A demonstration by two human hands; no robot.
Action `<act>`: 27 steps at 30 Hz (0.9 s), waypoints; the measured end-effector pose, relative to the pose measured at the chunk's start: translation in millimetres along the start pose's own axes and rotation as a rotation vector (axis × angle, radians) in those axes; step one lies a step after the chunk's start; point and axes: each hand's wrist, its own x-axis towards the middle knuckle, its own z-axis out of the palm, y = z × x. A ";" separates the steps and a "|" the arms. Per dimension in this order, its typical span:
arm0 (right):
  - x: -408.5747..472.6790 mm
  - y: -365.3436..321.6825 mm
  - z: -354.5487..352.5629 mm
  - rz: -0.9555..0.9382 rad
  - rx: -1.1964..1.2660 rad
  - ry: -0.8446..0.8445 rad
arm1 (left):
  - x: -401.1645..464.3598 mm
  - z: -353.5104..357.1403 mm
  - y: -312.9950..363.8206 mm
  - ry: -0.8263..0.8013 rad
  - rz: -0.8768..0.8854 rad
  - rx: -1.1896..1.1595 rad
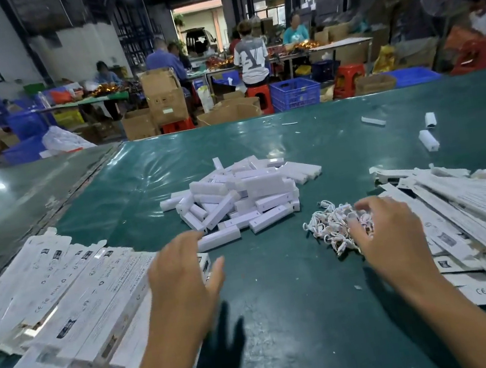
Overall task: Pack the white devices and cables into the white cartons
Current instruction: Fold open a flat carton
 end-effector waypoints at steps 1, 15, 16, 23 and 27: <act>5.3 9.0 -3.6 0.049 -0.133 0.039 | -7.1 13.2 14.5 -0.032 0.102 -0.044; 16.1 21.9 -28.0 0.179 -0.351 0.040 | -30.4 62.7 42.7 -0.081 0.398 -0.234; 11.6 10.7 -28.5 0.090 -0.157 0.090 | -29.0 61.3 42.5 -0.065 0.404 -0.229; -57.7 -71.0 3.8 -0.244 0.713 -0.484 | -29.6 42.6 53.3 -0.330 -0.124 -1.024; -57.8 -68.1 5.0 -0.369 0.701 -0.496 | -28.6 38.4 53.1 -0.250 -0.112 -0.979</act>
